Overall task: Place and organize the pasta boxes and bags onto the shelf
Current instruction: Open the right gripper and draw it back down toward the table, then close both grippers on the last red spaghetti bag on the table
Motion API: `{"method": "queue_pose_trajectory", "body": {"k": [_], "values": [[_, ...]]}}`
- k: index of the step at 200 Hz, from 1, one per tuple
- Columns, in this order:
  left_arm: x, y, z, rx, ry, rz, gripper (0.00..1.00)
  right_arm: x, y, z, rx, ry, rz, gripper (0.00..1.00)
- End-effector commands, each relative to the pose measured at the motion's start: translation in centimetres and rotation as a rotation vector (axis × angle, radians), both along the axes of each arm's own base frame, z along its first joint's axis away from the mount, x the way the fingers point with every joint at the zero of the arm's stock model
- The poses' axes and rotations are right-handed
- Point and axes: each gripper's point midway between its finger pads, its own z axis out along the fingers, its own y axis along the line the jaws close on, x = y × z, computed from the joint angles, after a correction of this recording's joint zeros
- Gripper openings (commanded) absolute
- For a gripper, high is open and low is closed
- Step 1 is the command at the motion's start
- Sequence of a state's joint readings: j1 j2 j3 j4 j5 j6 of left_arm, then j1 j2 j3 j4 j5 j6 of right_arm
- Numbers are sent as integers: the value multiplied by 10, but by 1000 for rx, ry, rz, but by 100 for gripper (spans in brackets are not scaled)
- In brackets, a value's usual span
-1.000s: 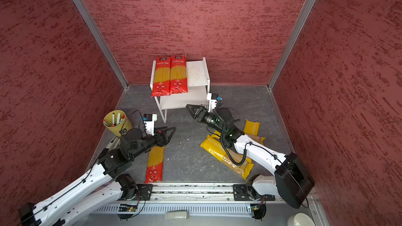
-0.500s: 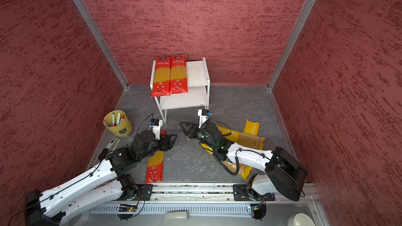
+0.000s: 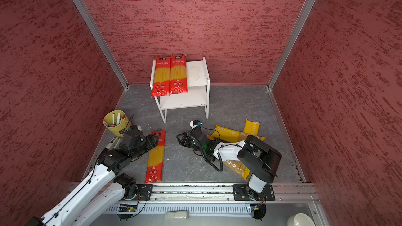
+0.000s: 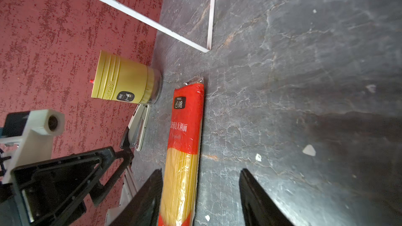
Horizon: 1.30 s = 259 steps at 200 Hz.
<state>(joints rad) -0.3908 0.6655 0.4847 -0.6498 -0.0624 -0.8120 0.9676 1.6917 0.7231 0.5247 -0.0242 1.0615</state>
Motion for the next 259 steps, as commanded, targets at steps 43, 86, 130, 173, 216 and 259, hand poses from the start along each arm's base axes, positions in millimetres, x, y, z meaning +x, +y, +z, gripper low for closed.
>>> {"method": "queue_pose_trajectory", "body": {"k": [43,86,130,173,216,259], "values": [[-22,25,-26,-60,101,152,78,-3,21,-3,-7,66,41,58],[-30,29,-38,-76,142,203,85,-3,21,-8,-17,83,40,58],[-36,28,-47,-98,160,211,87,-4,26,-10,-29,95,55,58],[-41,18,-60,-149,193,205,87,-4,28,-13,-34,106,57,58],[-46,-1,-75,-172,224,173,86,-4,28,-16,-40,115,56,58],[-40,-32,-83,-185,217,117,84,-4,25,-18,-44,121,41,58]]}}
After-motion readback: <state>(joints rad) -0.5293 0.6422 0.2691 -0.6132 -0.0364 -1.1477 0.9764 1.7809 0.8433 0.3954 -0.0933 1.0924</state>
